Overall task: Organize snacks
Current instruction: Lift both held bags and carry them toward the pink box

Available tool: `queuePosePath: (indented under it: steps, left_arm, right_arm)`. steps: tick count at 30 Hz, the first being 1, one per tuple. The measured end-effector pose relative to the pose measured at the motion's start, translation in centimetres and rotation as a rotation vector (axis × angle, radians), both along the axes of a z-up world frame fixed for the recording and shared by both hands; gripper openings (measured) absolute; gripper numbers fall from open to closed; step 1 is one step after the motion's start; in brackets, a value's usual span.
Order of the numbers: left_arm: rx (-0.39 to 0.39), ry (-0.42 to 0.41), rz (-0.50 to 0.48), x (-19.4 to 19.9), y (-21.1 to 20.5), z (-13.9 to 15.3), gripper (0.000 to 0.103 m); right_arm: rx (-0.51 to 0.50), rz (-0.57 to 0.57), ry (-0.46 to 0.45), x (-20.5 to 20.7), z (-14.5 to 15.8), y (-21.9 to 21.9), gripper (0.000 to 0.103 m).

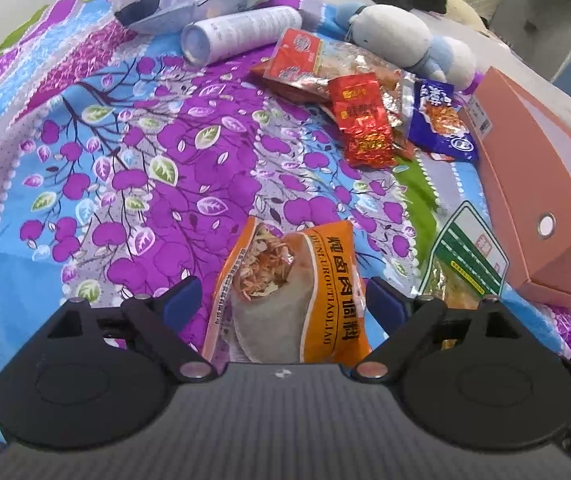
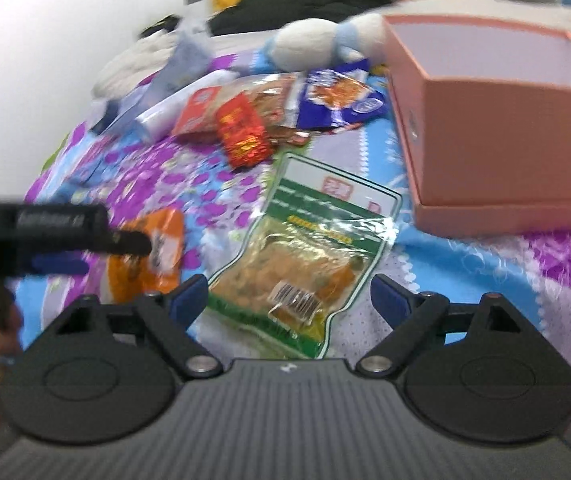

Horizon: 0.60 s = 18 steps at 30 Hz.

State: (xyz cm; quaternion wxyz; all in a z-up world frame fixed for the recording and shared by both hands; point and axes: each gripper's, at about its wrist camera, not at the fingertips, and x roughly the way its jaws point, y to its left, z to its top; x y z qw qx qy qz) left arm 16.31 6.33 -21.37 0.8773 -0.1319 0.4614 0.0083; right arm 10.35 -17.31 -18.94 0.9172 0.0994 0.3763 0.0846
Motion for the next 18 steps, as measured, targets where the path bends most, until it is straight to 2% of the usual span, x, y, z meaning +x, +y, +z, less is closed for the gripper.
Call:
queuePosePath:
  steps: [6,12,18]
  left_arm:
    - [-0.048,0.027,0.026,0.1,0.2,-0.9,0.091]
    - [-0.04,0.025,0.013,0.0,0.1,-0.6,0.091]
    - [-0.072,0.033,0.013,-0.5,0.5,-1.2,0.091]
  right_arm:
    - [0.037,-0.031,0.054,1.4,-1.0,0.1,0.089]
    - [-0.067,0.018,0.028,2.0,-1.4,1.8,0.092]
    - [-0.121,0.077,-0.007,2.1,-2.0,2.5,0.091]
